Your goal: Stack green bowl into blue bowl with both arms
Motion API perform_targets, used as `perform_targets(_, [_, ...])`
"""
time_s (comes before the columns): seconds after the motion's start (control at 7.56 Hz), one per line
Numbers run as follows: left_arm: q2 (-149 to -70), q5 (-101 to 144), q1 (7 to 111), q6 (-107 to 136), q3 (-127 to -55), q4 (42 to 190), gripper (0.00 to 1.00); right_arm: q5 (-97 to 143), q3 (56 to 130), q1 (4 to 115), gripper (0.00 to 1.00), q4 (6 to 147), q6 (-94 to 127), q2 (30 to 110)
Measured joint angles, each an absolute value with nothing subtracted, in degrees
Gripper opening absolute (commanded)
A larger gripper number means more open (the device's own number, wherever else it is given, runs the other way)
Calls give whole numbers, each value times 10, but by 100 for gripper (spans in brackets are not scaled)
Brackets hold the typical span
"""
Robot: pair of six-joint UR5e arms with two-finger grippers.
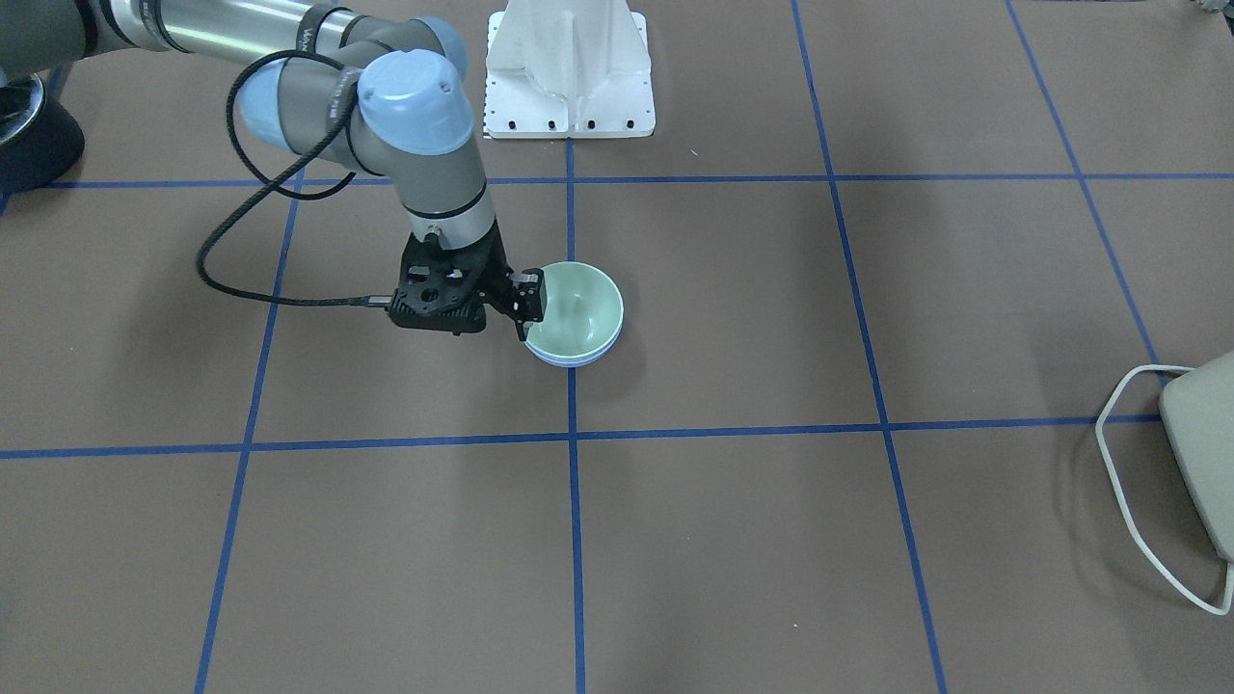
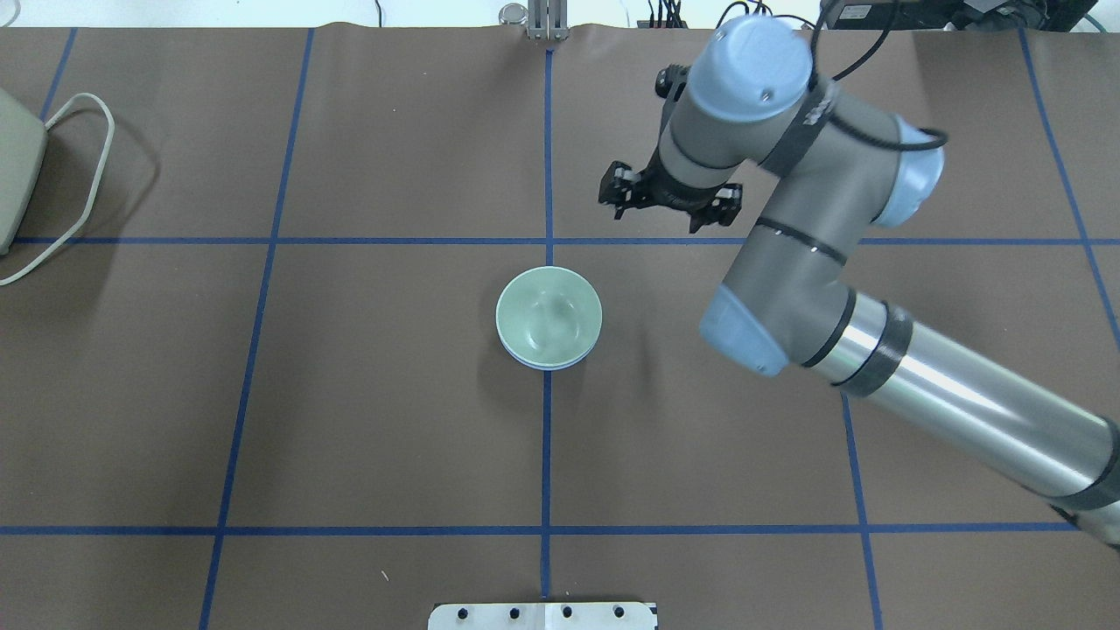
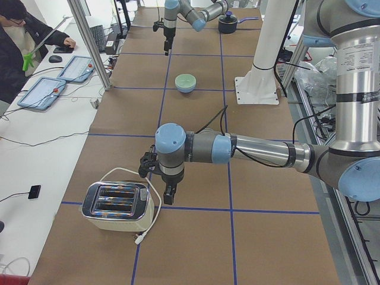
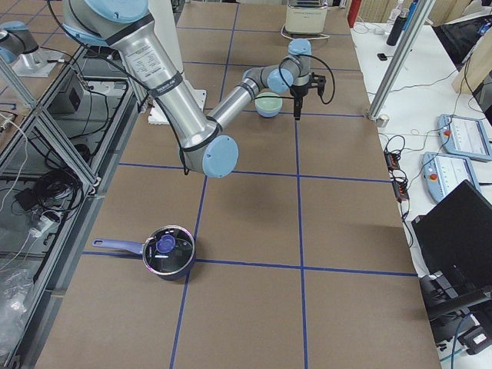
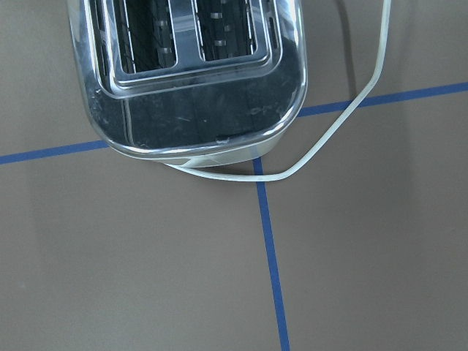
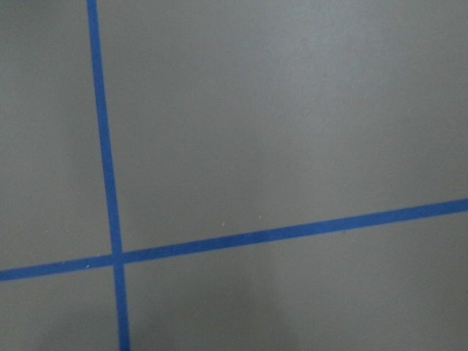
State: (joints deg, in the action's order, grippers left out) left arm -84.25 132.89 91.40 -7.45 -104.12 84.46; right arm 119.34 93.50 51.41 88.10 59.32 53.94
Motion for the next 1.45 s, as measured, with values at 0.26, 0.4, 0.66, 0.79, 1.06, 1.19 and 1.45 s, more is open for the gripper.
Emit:
perform_targets(0.26, [-843, 1328, 913, -74, -1039, 844, 99, 1263, 932, 629, 100, 884, 432, 611])
perform_targets(0.4, [-843, 1328, 912, -76, -1030, 844, 99, 1289, 933, 676, 100, 885, 355, 660])
perform_targets(0.66, [-842, 1327, 912, -78, -1009, 844, 99, 1306, 944, 743, 100, 881, 240, 777])
perform_targets(0.79, [-840, 1325, 911, -78, -1006, 844, 99, 1304, 960, 768, 100, 880, 219, 839])
perform_targets(1.06, [-839, 1324, 911, -79, -1006, 843, 99, 1288, 996, 816, 100, 878, 174, 925])
perform_targets(1.19, [-839, 1325, 911, -79, -1007, 844, 99, 1276, 1004, 836, 100, 879, 118, 951])
perform_targets(1.45, [-839, 1325, 911, -79, -1006, 844, 99, 1267, 1009, 858, 100, 881, 51, 972])
